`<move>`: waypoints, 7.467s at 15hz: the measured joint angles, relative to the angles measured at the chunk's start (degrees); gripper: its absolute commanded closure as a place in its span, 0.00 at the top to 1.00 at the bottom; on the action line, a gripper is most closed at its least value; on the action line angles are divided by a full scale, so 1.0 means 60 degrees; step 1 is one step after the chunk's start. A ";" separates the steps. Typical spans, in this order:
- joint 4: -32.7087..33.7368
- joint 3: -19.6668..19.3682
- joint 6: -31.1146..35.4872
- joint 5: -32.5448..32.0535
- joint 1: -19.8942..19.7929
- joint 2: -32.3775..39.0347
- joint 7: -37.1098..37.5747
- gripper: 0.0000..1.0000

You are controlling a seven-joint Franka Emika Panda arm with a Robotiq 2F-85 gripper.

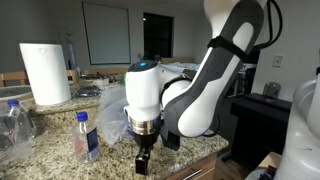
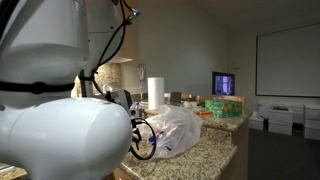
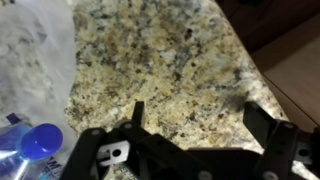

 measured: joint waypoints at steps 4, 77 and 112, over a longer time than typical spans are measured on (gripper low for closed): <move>0.0054 0.0019 0.0510 0.0821 0.0019 -0.0061 0.0367 1.00; 0.4514 0.0198 -0.0249 0.2083 0.0358 0.0984 -0.0102 1.00; 0.4920 -0.0031 0.0070 0.0929 0.0505 0.1509 0.1172 0.34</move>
